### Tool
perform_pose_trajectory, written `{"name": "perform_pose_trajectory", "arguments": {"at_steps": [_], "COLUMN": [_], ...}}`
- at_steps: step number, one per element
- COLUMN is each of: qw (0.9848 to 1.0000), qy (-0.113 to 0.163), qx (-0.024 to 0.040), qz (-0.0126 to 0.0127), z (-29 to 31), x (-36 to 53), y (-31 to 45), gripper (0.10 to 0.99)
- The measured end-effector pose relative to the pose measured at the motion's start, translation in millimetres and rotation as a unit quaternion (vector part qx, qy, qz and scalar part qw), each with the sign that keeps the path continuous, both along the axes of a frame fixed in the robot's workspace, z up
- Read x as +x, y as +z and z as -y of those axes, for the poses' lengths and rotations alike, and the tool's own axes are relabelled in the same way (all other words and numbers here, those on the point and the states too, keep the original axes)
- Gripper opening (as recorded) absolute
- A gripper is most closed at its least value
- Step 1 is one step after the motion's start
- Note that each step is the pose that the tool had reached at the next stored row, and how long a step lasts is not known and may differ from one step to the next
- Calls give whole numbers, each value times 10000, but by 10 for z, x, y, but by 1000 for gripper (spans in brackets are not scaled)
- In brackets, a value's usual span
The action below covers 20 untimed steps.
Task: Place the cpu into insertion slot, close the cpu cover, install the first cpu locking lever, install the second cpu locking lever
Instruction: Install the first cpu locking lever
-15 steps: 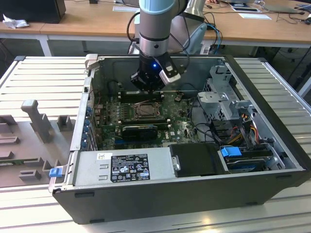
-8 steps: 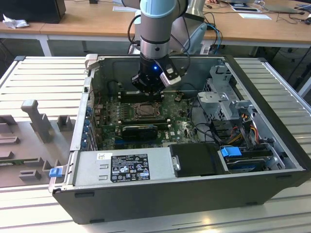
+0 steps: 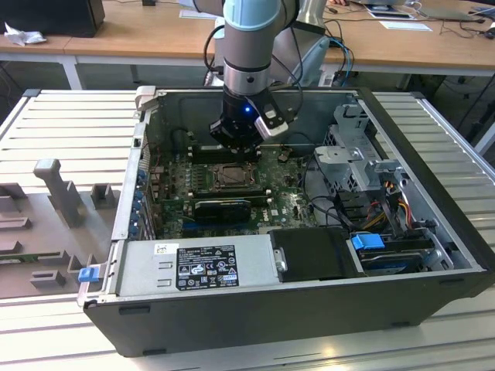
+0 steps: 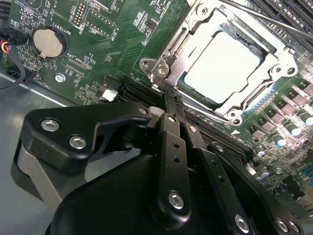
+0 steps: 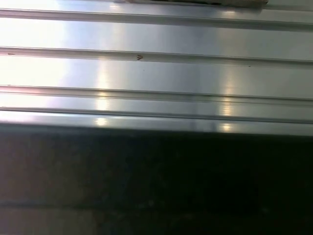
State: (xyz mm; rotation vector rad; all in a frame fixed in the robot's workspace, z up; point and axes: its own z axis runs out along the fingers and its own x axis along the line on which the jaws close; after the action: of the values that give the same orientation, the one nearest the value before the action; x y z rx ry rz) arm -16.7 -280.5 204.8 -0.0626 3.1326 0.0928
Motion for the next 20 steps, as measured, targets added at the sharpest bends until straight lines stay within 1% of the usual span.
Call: {"name": "perform_pose_trajectory", "arguments": {"at_steps": [5, 6, 7, 8, 9, 10, 11, 12, 14, 17, 20], "qw": [10000, 10000, 10000, 10000, 10000, 10000, 10000, 10000, 10000, 10000, 10000], "qy": [1, 0, -1, 0, 0, 0, 0, 1, 0, 0, 0], "qx": [-30, -41, -35, -22, -25, -25, -25, -24, -25, -25, -25], "qz": [0, 0, -1, 3, 1, 1, 1, 1, 0, 0, 1], "z": [2, 2, 3, 0, 1, 2, 1, 4, 37, 69, 86], "x": [2, 2, 2, 5, 4, 4, 4, 4, 4, 4, 4], "y": [-4, -15, -41, 14, 74, 109, 126, 126, 126, 126, 126], "gripper": [106, 106, 106, 106, 106, 106, 106, 106, 106, 106, 106]}}
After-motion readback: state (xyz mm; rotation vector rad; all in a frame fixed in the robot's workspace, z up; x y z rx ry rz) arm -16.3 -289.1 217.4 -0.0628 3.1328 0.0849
